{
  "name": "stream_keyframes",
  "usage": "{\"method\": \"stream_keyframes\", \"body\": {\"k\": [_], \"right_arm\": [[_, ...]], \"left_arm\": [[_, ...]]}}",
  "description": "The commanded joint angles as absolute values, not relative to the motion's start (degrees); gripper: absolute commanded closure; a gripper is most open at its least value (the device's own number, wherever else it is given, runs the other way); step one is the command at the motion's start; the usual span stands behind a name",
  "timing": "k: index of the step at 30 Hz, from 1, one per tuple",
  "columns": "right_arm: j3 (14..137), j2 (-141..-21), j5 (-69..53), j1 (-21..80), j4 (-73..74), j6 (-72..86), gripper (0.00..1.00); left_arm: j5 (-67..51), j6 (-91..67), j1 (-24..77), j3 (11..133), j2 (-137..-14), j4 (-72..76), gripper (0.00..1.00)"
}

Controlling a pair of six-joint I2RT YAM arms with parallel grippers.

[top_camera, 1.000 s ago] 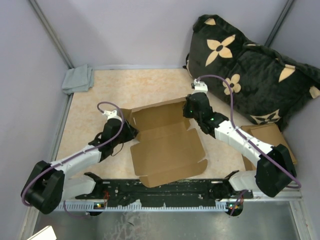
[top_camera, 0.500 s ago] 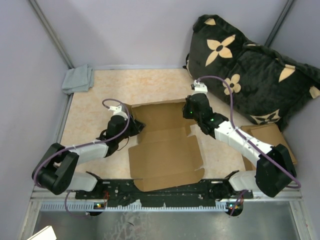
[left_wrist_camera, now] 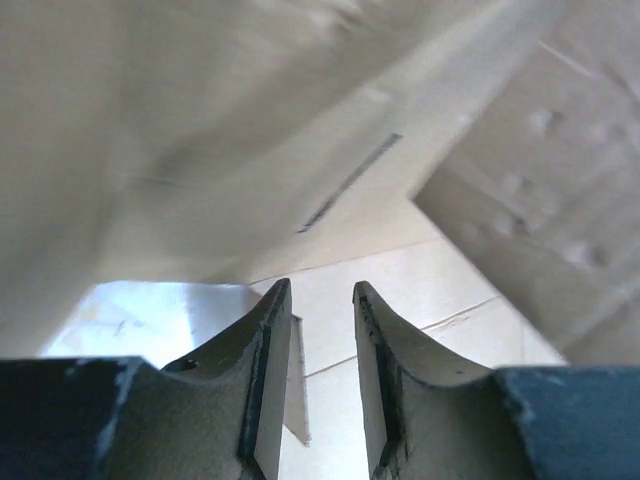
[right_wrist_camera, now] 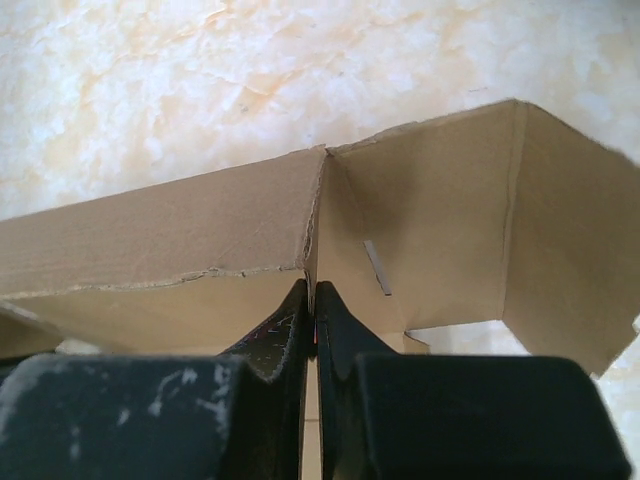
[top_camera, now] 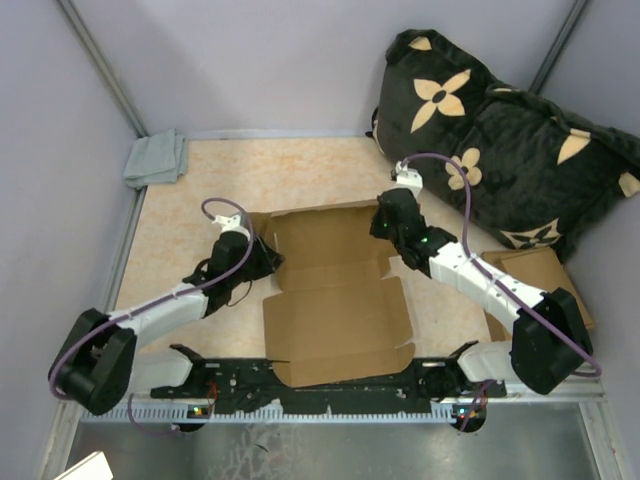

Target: Fold the paper box

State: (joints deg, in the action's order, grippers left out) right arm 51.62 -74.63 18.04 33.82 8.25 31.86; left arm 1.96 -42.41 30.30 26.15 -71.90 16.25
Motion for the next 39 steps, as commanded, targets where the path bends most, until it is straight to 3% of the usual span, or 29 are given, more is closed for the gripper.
{"method": "stream_keyframes", "body": {"k": [1, 7, 12, 26, 39], "right_arm": [[52.29, -73.42, 23.96, 31.91, 7.34, 34.96, 0.96], [52.27, -74.53, 23.62, 30.9, 6.72, 36.06, 0.96], [51.85, -74.97, 22.87, 30.87, 5.95, 36.89, 0.96], [51.46, -74.63, 20.97, 30.9, 5.46, 37.53, 0.96], [49.98, -74.42, 19.36, 30.85, 4.2, 37.58, 0.96]], "left_arm": [[10.1, -39.96, 30.71, 28.41, -64.23, 1.68, 0.61], [14.62, -39.53, 30.68, 28.61, -59.59, -4.14, 0.6], [11.05, -40.29, 30.72, 25.74, -58.69, -3.1, 0.61], [0.59, -42.87, 31.83, 25.4, -67.55, 4.26, 0.68], [3.43, -44.55, 38.93, 30.48, -75.49, 6.58, 0.7]]}}
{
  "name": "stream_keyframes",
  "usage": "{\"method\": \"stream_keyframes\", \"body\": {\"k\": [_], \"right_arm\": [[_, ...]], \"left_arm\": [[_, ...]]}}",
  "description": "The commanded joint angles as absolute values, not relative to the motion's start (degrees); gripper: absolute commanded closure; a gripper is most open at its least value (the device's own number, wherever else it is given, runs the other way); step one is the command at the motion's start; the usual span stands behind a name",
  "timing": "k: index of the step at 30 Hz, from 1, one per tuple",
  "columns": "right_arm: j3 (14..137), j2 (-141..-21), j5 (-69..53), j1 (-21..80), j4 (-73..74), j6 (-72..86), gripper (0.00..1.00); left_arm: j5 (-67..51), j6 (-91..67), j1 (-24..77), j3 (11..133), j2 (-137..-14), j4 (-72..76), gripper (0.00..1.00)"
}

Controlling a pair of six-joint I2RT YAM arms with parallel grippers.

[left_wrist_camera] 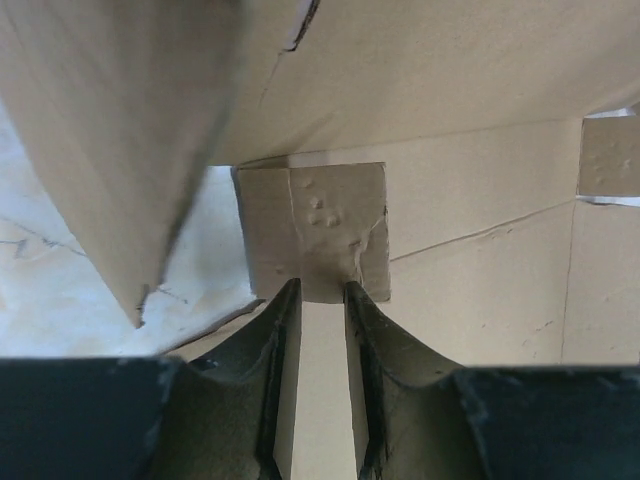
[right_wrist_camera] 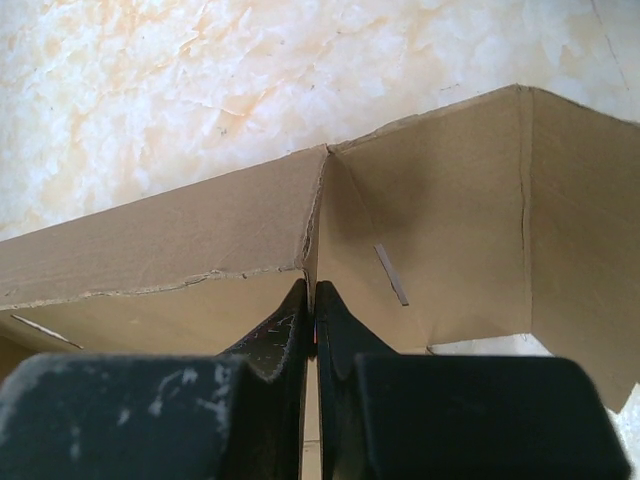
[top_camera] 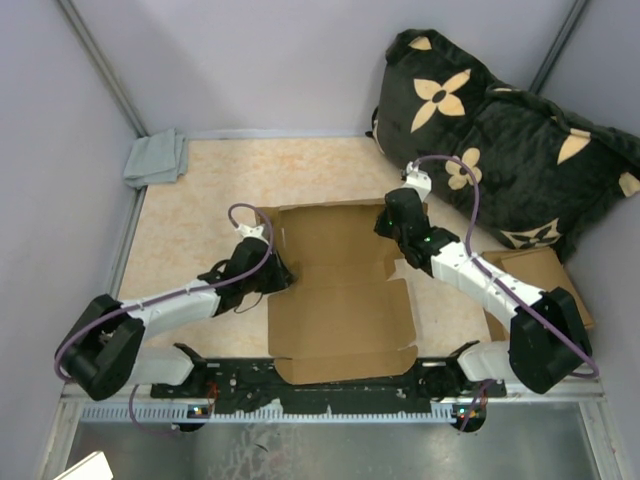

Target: Fold the paper box

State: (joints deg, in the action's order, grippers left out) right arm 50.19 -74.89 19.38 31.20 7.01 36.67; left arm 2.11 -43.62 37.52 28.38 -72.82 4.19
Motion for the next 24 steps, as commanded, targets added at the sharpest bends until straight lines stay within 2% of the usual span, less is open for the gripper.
{"method": "stream_keyframes", "body": {"k": [1, 8, 13, 18, 24], "right_arm": [[49.86, -74.23, 19.34, 30.89, 4.07, 37.54, 0.96], [49.56, -73.72, 19.03, 30.85, 4.06, 37.42, 0.96], [49.65, -74.06, 19.19, 30.85, 4.14, 37.46, 0.96], [50.21, -74.74, 19.63, 30.85, 4.31, 37.72, 0.96], [51.12, -74.97, 21.25, 30.81, 4.83, 37.73, 0.96]], "left_arm": [[3.83, -44.48, 39.15, 30.57, -76.31, 6.85, 0.7], [5.64, -44.33, 39.55, 32.02, -83.2, 4.85, 0.72], [6.72, -43.99, 39.64, 32.58, -83.38, 2.46, 0.72], [9.32, -42.57, 39.64, 35.04, -75.15, -4.11, 0.69], [20.1, -40.48, 39.55, 37.52, -60.7, -15.68, 0.63]]}}
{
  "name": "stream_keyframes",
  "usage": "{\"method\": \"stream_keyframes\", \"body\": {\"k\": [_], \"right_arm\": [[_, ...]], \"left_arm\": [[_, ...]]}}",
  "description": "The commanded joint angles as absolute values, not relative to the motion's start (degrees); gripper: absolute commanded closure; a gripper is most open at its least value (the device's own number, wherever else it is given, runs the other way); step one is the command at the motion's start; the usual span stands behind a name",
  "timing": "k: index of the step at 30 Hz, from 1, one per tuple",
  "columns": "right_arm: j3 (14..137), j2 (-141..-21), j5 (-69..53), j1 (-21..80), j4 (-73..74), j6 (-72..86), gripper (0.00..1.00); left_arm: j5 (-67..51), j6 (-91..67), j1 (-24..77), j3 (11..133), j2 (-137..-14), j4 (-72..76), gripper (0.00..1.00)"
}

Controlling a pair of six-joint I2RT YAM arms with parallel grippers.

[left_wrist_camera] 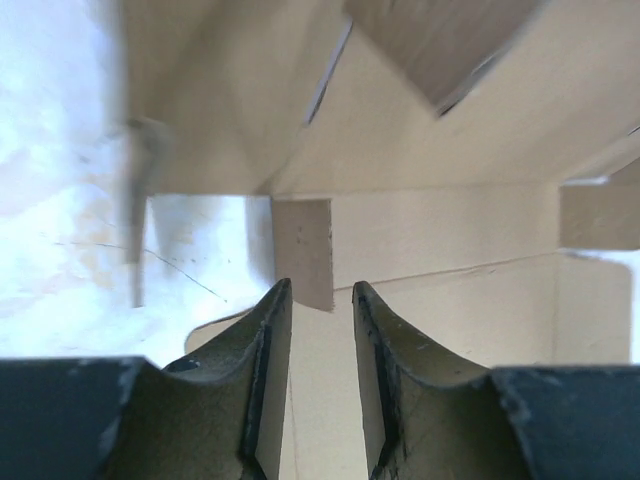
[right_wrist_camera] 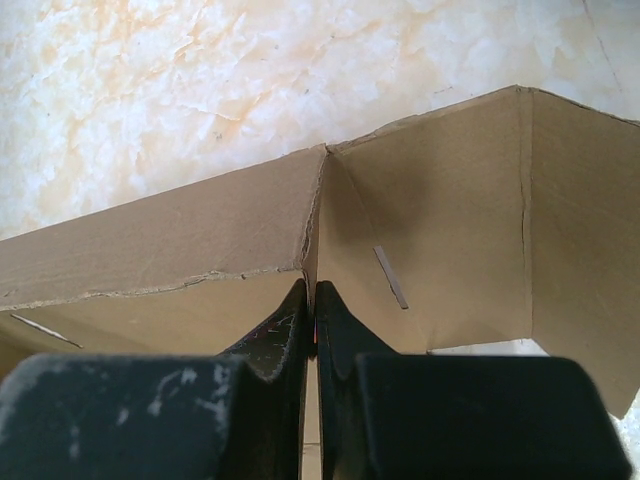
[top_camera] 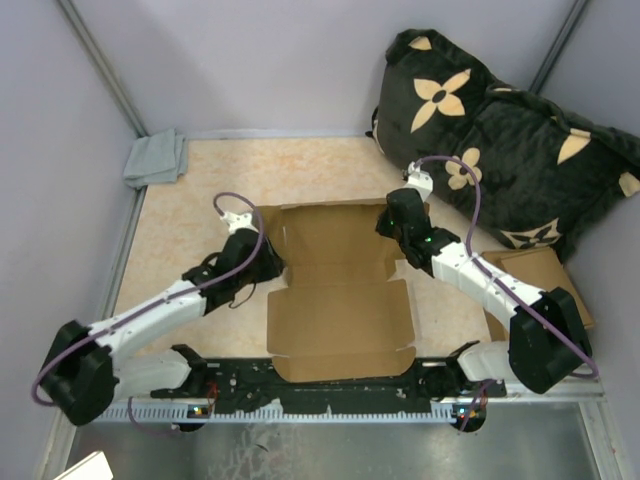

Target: Fold the paper box

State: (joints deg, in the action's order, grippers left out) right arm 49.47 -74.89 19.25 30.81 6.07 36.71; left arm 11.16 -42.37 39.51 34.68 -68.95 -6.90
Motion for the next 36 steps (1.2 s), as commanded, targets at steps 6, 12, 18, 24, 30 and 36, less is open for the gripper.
{"method": "stream_keyframes", "body": {"k": [6, 12, 18, 24, 30, 36], "right_arm": [[51.08, -74.96, 20.7, 30.76, 4.37, 36.9, 0.96], [47.44, -73.35, 18.5, 30.76, 0.14, 34.11, 0.96], [40.54, -69.5, 18.13, 31.33, -10.48, 29.4, 0.96], [37.07, -67.09, 18.52, 31.46, -14.05, 28.64, 0.96], [36.06, -66.24, 17.36, 31.56, -15.34, 28.87, 0.96], [35.78, -64.98, 16.54, 31.77, -15.62, 29.2, 0.96]], "left_arm": [[26.83, -37.48, 39.55, 36.65, -49.18, -17.19, 0.59], [24.23, -32.71, 39.55, 41.4, -50.3, -12.67, 0.6], [20.31, -31.47, 39.56, 44.88, -56.86, -10.92, 0.62], [20.18, -31.88, 39.63, 43.72, -59.18, -8.95, 0.63], [21.02, -31.38, 39.64, 44.09, -60.04, -8.14, 0.64], [20.94, -30.15, 39.64, 45.37, -62.33, -7.42, 0.64]]}}
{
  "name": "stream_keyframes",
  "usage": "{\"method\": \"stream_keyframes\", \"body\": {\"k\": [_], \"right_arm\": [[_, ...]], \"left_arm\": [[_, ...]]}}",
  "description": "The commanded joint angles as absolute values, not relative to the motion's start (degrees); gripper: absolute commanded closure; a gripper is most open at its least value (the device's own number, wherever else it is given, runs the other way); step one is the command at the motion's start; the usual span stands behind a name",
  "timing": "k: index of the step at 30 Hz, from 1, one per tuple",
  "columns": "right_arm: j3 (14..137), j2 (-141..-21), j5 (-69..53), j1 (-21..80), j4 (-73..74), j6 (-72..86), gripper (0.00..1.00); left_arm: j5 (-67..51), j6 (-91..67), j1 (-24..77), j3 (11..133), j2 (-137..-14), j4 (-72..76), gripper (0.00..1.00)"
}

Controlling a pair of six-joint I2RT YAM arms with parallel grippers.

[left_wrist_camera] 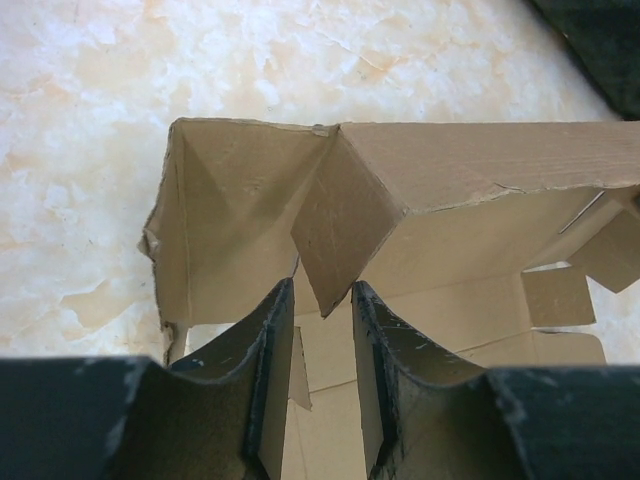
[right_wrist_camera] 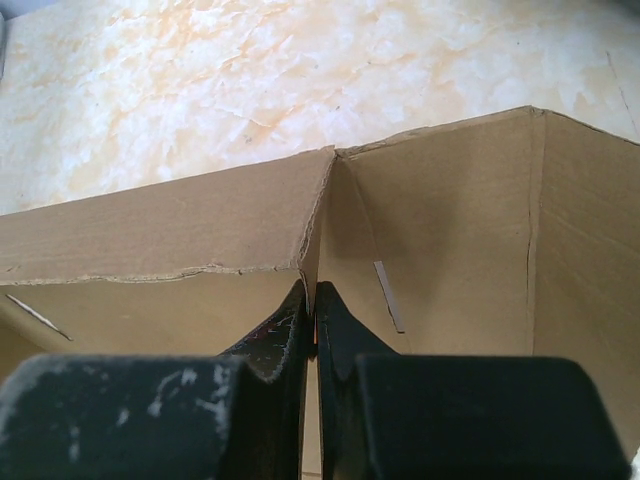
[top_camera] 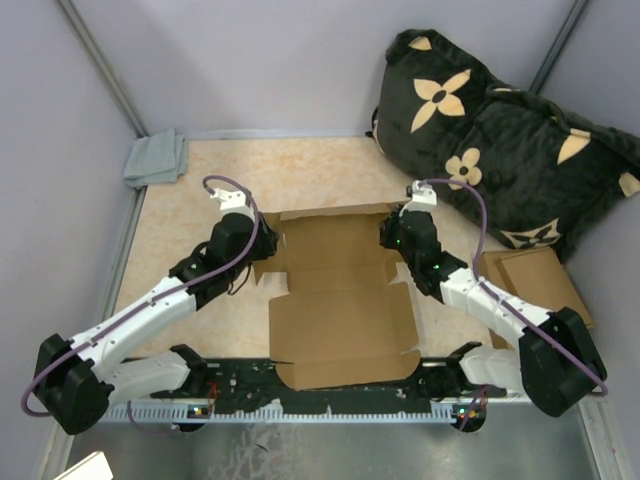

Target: Fold the paper box

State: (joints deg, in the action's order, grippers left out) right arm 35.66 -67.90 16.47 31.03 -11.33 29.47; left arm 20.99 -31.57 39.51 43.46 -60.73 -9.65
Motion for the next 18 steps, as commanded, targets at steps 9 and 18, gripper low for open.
{"method": "stream_keyframes", "body": {"k": [9, 18], "right_arm": [[36.39, -64.23, 16.04, 32.25, -14.9, 29.19, 0.95], [37.97, -65.1, 17.38, 32.34, -12.41, 29.61, 0.95]], "left_arm": [[20.54, -29.98, 39.64, 46.08, -63.69, -5.98, 0.67], [19.3, -30.3, 39.72, 46.78, -61.41, -7.38, 0.67]]}}
